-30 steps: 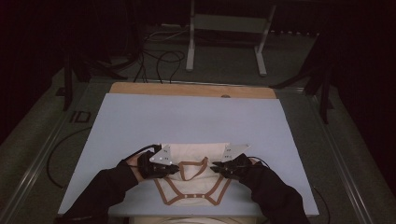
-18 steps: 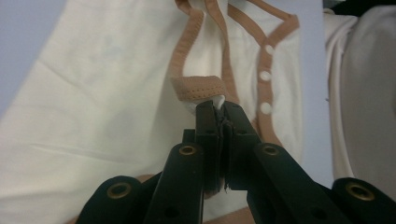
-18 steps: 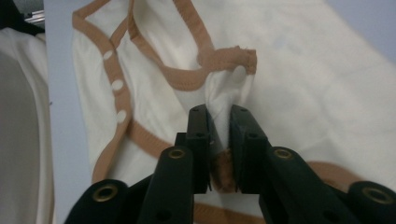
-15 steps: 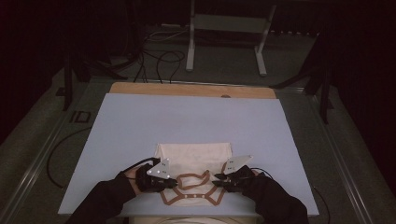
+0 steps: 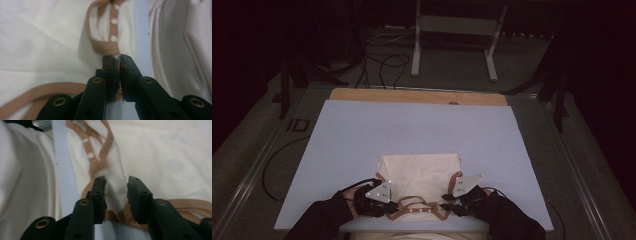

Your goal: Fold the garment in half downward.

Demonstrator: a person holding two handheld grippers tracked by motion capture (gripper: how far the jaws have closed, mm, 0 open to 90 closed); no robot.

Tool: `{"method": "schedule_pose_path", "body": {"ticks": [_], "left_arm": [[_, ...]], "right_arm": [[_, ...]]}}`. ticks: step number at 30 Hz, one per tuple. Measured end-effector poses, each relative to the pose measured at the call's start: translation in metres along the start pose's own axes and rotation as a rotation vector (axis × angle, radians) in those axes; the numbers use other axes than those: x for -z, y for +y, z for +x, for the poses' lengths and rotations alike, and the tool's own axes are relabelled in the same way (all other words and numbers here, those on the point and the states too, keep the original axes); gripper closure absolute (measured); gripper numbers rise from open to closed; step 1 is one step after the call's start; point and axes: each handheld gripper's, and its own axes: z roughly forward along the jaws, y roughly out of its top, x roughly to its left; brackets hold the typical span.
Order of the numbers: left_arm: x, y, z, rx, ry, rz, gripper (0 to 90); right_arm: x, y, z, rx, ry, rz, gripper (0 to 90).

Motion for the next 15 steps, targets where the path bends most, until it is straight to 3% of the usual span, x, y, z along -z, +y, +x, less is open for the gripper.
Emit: {"method": "schedule_pose_path", "body": {"ticks": [2, 6, 10, 11, 13, 15], "left_arm": [[-0.001, -0.003, -0.002, 0.001, -0.022, 0.01, 76.3], [-0.003, -0.006, -0.004, 0.006, -0.04, 0.005, 68.4], [-0.001, -0.008, -0.004, 0.019, -0.017, -0.027, 58.6], [0.0, -0.008, -0.004, 0.015, -0.005, -0.044, 56.7], [0.005, -0.007, -0.002, 0.024, 0.03, -0.093, 54.6], [0.006, -0.007, 0.0, 0.039, 0.05, -0.103, 54.0]], "right_arm": [[0.001, -0.001, 0.004, -0.026, 0.011, 0.014, 61.3], [0.0, -0.002, 0.005, -0.022, 0.013, 0.017, 58.0], [0.001, 0.0, 0.011, -0.017, 0.034, 0.012, 51.9], [0.0, 0.002, 0.014, 0.008, 0.042, 0.011, 49.7], [0.0, 0.005, 0.016, 0.026, 0.041, 0.005, 47.9], [-0.001, 0.008, 0.016, 0.032, 0.037, -0.004, 47.4]]}}
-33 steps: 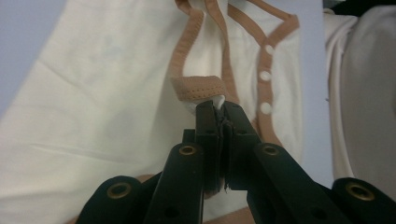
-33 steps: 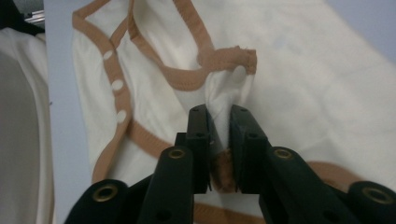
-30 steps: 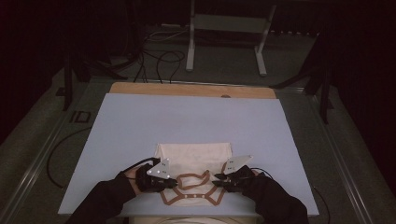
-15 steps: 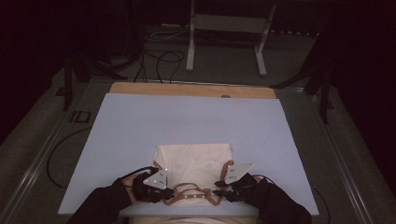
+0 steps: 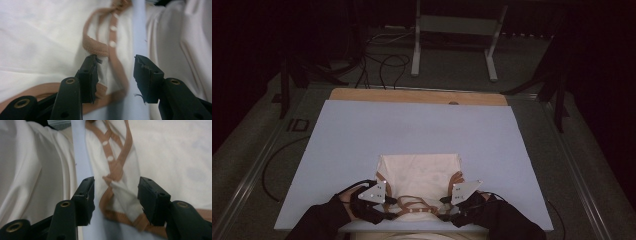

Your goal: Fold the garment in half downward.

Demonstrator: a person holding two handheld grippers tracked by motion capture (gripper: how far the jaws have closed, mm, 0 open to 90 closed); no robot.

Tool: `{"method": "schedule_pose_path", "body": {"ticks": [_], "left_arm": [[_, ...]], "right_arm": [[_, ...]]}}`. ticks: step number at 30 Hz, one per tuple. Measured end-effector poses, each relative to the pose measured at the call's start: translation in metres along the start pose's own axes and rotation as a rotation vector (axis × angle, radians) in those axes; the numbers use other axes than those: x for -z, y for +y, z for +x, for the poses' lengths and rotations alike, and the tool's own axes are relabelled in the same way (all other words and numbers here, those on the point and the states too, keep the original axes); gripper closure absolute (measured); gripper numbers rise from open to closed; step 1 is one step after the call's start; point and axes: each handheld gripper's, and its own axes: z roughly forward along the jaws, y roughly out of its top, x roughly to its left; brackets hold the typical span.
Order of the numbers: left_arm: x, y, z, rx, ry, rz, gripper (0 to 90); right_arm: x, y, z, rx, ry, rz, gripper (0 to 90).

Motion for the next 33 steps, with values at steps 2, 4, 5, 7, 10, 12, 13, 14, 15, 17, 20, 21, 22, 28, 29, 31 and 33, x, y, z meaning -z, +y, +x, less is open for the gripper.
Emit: {"method": "schedule_pose_path", "body": {"ticks": [2, 4, 5, 7, 10, 12, 13, 14, 15, 17, 20, 21, 22, 28, 29, 31, 33], "left_arm": [[0.0, 0.0, 0.001, 0.001, 0.013, -0.003, 51.6], [0.0, -0.002, 0.002, 0.014, 0.022, -0.006, 49.4], [0.0, -0.002, 0.002, 0.014, 0.022, -0.006, 47.8], [-0.002, -0.002, 0.001, 0.014, 0.014, 0.0, 47.6], [-0.002, -0.003, 0.001, 0.009, 0.033, -0.006, 46.7], [-0.002, -0.004, 0.002, 0.013, 0.041, -0.004, 50.0], [-0.003, -0.004, 0.002, 0.014, 0.044, 0.001, 51.9], [-0.004, -0.005, 0.002, 0.002, 0.051, 0.006, 51.9], [-0.004, -0.005, 0.001, 0.003, 0.049, 0.009, 51.9], [-0.006, -0.006, 0.0, -0.022, 0.037, 0.031, 53.5], [-0.009, -0.007, -0.003, -0.047, 0.004, 0.05, 59.2], [-0.011, -0.007, -0.004, -0.048, -0.02, 0.06, 63.2], [-0.012, -0.007, -0.005, -0.058, -0.037, 0.067, 70.4], [-0.015, -0.01, -0.008, -0.059, -0.099, 0.107, 73.2], [-0.014, -0.01, -0.007, -0.061, -0.104, 0.108, 73.2], [-0.014, -0.011, -0.007, -0.054, -0.111, 0.107, 72.6], [-0.014, -0.011, -0.007, -0.052, -0.115, 0.105, 69.8]], "right_arm": [[-0.001, 0.003, 0.001, 0.005, 0.0, 0.001, 45.8], [-0.003, 0.004, 0.002, 0.021, 0.005, 0.003, 45.8], [-0.004, 0.004, 0.002, 0.02, 0.01, 0.013, 45.8], [-0.007, 0.002, 0.003, 0.018, 0.017, 0.03, 48.8], [-0.009, 0.001, 0.006, 0.062, 0.018, 0.056, 64.3], [-0.009, 0.0, 0.006, 0.062, 0.006, 0.064, 75.4], [-0.009, 0.0, 0.006, 0.065, 0.005, 0.068, 80.1], [-0.009, 0.0, 0.006, 0.073, 0.001, 0.071, 83.4], [-0.009, -0.001, 0.006, 0.079, 0.004, 0.072, 83.5], [-0.009, -0.001, 0.007, 0.078, 0.019, 0.082, 83.9], [-0.01, -0.002, 0.007, 0.078, 0.026, 0.082, 83.7], [-0.011, -0.003, 0.006, 0.077, 0.028, 0.081, 83.3], [-0.01, -0.004, 0.005, 0.064, 0.066, 0.081, 77.2], [-0.012, -0.005, 0.009, 0.064, 0.109, 0.107, 74.1], [-0.012, -0.006, 0.009, 0.066, 0.128, 0.117, 74.0], [-0.013, -0.008, 0.011, 0.053, 0.152, 0.134, 74.0], [-0.014, -0.009, 0.009, 0.059, 0.154, 0.135, 73.9]]}}
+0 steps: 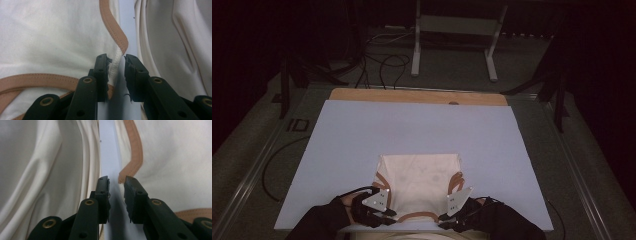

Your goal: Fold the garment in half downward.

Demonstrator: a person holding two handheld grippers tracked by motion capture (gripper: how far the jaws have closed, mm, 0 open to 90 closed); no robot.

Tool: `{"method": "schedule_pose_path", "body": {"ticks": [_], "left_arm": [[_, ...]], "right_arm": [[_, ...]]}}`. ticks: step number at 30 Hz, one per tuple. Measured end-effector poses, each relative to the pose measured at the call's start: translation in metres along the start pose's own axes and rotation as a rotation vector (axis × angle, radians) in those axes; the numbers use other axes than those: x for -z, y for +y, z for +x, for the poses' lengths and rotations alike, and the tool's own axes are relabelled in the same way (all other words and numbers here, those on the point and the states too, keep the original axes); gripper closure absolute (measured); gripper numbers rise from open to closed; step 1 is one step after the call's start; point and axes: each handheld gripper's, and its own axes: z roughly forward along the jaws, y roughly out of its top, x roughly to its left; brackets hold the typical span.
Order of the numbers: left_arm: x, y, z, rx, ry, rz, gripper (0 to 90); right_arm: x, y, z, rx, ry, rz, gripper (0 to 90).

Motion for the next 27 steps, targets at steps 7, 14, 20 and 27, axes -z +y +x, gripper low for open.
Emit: {"method": "schedule_pose_path", "body": {"ticks": [7, 14, 20, 27], "left_arm": [[0.01, 0.008, -0.002, 0.005, 0.029, -0.094, 62.7], [0.006, 0.013, 0.003, 0.038, 0.094, -0.127, 87.3], [-0.007, 0.008, 0.004, 0.034, 0.07, -0.057, 89.7], [-0.007, 0.002, 0.003, 0.038, 0.089, -0.044, 89.9]], "right_arm": [[0.008, 0.005, -0.001, 0.019, -0.022, -0.058, 78.6], [0.007, 0.012, -0.006, -0.014, -0.124, -0.137, 90.0], [-0.004, 0.01, -0.005, -0.044, -0.092, -0.101, 90.0], [0.0, -0.004, -0.004, -0.055, -0.107, -0.043, 90.0]]}}
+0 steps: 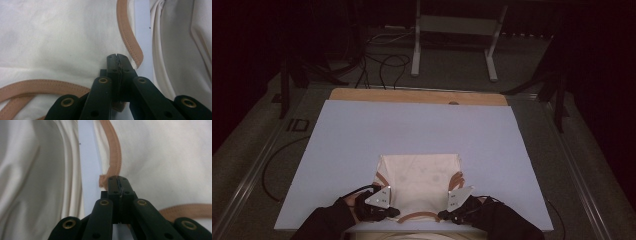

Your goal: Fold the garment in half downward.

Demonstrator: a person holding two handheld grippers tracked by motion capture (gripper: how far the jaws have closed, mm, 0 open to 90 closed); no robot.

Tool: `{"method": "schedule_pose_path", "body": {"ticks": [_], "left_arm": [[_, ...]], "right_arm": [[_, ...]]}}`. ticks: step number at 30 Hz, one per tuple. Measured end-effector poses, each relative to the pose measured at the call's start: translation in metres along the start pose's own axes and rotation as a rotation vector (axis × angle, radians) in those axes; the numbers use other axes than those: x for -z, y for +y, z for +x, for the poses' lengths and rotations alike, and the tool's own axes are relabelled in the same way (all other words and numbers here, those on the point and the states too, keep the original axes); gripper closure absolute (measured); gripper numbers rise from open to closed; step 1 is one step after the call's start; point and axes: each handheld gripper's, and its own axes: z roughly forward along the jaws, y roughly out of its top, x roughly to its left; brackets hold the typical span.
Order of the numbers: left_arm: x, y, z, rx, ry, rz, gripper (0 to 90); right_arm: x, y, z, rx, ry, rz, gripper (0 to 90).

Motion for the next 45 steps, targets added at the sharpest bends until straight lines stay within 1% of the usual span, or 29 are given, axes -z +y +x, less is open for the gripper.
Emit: {"method": "schedule_pose_path", "body": {"ticks": [1, 2, 7, 11, 12, 13, 14, 15, 16, 18, 19, 20, 21, 22, 23, 24, 25, 28, 29, 30, 31, 32, 33, 34, 35, 36, 40, 42, 45], "left_arm": [[0.0, -0.001, 0.0, 0.005, -0.001, -0.005, 89.9], [0.001, -0.001, 0.001, 0.001, -0.001, 0.003, 90.0], [0.001, -0.002, 0.0, -0.001, 0.007, 0.007, 89.9], [0.001, -0.001, 0.001, 0.004, -0.005, 0.002, 89.7], [0.001, -0.001, 0.002, 0.007, -0.009, -0.002, 87.6], [0.002, -0.001, 0.002, 0.015, -0.014, -0.014, 84.3], [0.005, 0.001, 0.002, 0.018, -0.016, -0.028, 82.0], [0.005, 0.001, 0.002, 0.018, -0.016, -0.028, 79.5], [0.009, 0.004, 0.003, 0.032, -0.02, -0.049, 78.2], [0.013, 0.006, 0.005, 0.044, -0.026, -0.066, 68.2], [0.013, 0.006, 0.005, 0.044, -0.026, -0.066, 65.7], [0.014, 0.007, 0.006, 0.049, -0.026, -0.069, 60.1], [0.016, 0.01, 0.007, 0.06, -0.011, -0.072, 55.7], [0.016, 0.01, 0.007, 0.06, -0.011, -0.072, 50.7], [0.018, 0.012, 0.009, 0.073, 0.001, -0.08, 45.6], [0.018, 0.012, 0.009, 0.073, 0.001, -0.08, 41.9], [0.021, 0.014, 0.013, 0.09, 0.011, -0.09, 37.6], [0.025, 0.016, 0.016, 0.097, 0.032, -0.094, 27.5], [0.029, 0.019, 0.02, 0.112, 0.039, -0.104, 24.6], [0.029, 0.019, 0.02, 0.112, 0.039, -0.104, 21.3], [0.031, 0.02, 0.023, 0.126, 0.047, -0.109, 21.3], [0.035, 0.022, 0.026, 0.119, 0.053, -0.119, 13.3], [0.035, 0.022, 0.026, 0.119, 0.053, -0.119, 10.1], [0.037, 0.023, 0.026, 0.112, 0.07, -0.12, 6.8], [0.039, 0.025, 0.032, 0.129, 0.062, -0.119, 4.1], [0.041, 0.025, 0.034, 0.126, 0.065, -0.124, 0.8], [0.046, 0.027, 0.04, 0.13, 0.087, -0.132, 0.0], [0.05, 0.029, 0.045, 0.164, 0.113, -0.139, 0.0], [0.054, 0.03, 0.049, 0.178, 0.126, -0.147, 0.0]], "right_arm": [[0.0, -0.003, 0.0, -0.016, 0.003, -0.016, 90.0], [-0.001, -0.004, -0.002, 0.008, 0.001, -0.024, 90.0], [0.0, -0.003, 0.0, 0.012, 0.0, -0.011, 90.0], [0.001, -0.002, -0.001, 0.006, 0.008, -0.008, 90.0], [0.002, 0.0, 0.0, -0.012, 0.016, -0.021, 85.6], [0.003, 0.001, -0.002, 0.01, 0.011, -0.035, 83.5], [0.005, 0.002, 0.0, -0.015, 0.013, -0.037, 79.3], [0.005, 0.002, 0.0, -0.015, 0.013, -0.037, 79.3], [0.009, 0.004, -0.004, -0.004, 0.004, -0.063, 70.4], [0.012, 0.006, -0.006, -0.005, -0.016, -0.097, 57.7], [0.012, 0.006, -0.006, -0.005, -0.016, -0.097, 57.7], [0.017, 0.007, -0.01, -0.034, -0.043, -0.125, 49.2], [0.019, 0.008, -0.012, -0.049, -0.056, -0.139, 42.9], [0.019, 0.008, -0.012, -0.049, -0.056, -0.139, 42.9], [0.024, 0.009, -0.015, -0.078, -0.074, -0.161, 36.3], [0.026, 0.01, -0.016, -0.093, -0.078, -0.175, 31.8], [0.029, 0.011, -0.016, -0.131, -0.078, -0.189, 28.6], [0.037, 0.012, -0.022, -0.155, -0.093, -0.236, 20.1], [0.04, 0.013, -0.022, -0.156, -0.101, -0.244, 17.2], [0.04, 0.013, -0.022, -0.156, -0.101, -0.244, 17.2], [0.042, 0.013, -0.023, -0.162, -0.11, -0.255, 17.1], [0.046, 0.015, -0.025, -0.172, -0.129, -0.266, 14.2], [0.046, 0.015, -0.025, -0.172, -0.129, -0.266, 14.2], [0.049, 0.016, -0.027, -0.16, -0.157, -0.278, 13.4], [0.052, 0.017, -0.029, -0.167, -0.167, -0.289, 12.1], [0.054, 0.018, -0.03, -0.168, -0.183, -0.301, 11.1], [0.061, 0.02, -0.037, -0.171, -0.206, -0.315, 10.1], [0.066, 0.022, -0.043, -0.166, -0.247, -0.316, 10.3], [0.069, 0.023, -0.047, -0.157, -0.27, -0.312, 10.5]]}}
